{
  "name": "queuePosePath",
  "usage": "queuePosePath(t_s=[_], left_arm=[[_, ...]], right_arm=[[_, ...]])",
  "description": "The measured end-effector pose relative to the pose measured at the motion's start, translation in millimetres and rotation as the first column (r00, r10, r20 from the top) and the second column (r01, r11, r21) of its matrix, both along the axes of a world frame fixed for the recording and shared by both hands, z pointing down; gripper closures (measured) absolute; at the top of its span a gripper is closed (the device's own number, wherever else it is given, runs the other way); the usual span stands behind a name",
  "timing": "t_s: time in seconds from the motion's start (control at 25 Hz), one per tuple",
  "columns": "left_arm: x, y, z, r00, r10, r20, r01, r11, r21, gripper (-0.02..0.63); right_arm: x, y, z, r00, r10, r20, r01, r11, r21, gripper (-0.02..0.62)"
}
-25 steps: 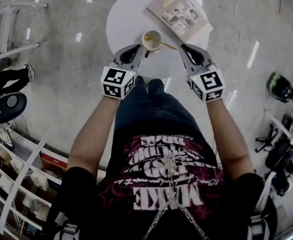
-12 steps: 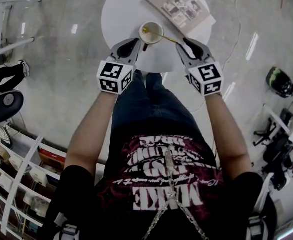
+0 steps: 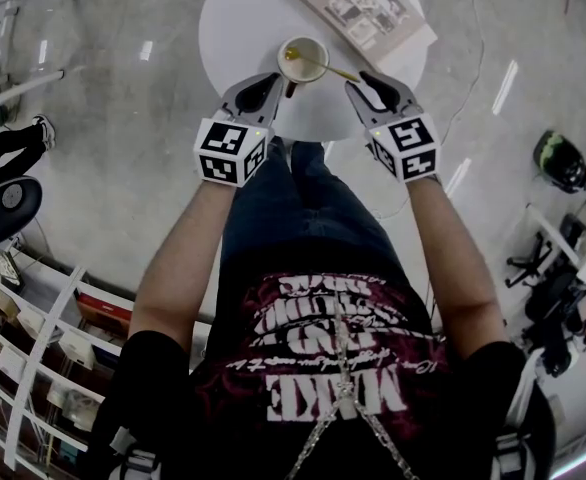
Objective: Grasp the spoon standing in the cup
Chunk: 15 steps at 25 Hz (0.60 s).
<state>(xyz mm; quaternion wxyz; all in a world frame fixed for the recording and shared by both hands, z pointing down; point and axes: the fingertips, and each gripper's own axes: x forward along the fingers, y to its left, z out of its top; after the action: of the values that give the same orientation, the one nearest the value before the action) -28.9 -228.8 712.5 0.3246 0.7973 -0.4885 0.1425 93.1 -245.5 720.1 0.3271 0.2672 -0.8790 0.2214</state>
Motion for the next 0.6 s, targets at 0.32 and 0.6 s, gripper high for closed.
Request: queuePosePath(t_s=[0.32,0.6], left_arm=[[-5.4,4.6,-0.3,1.000,0.004,0.010,-0.004,1.000,-0.009,0.581],[-11.6,0.9,-9.7,1.000,0.009,0.016,-0.009,1.000,-0.004,0.581]], right_arm=[[-7.8,-2.4,7.4,1.000,0.016,0.008,-0.015,0.998,-0.064,0.477],[-8.1,0.8,12.7,0.999,0.028,-0.035,-0.031,0.994,-0.107,0.549]])
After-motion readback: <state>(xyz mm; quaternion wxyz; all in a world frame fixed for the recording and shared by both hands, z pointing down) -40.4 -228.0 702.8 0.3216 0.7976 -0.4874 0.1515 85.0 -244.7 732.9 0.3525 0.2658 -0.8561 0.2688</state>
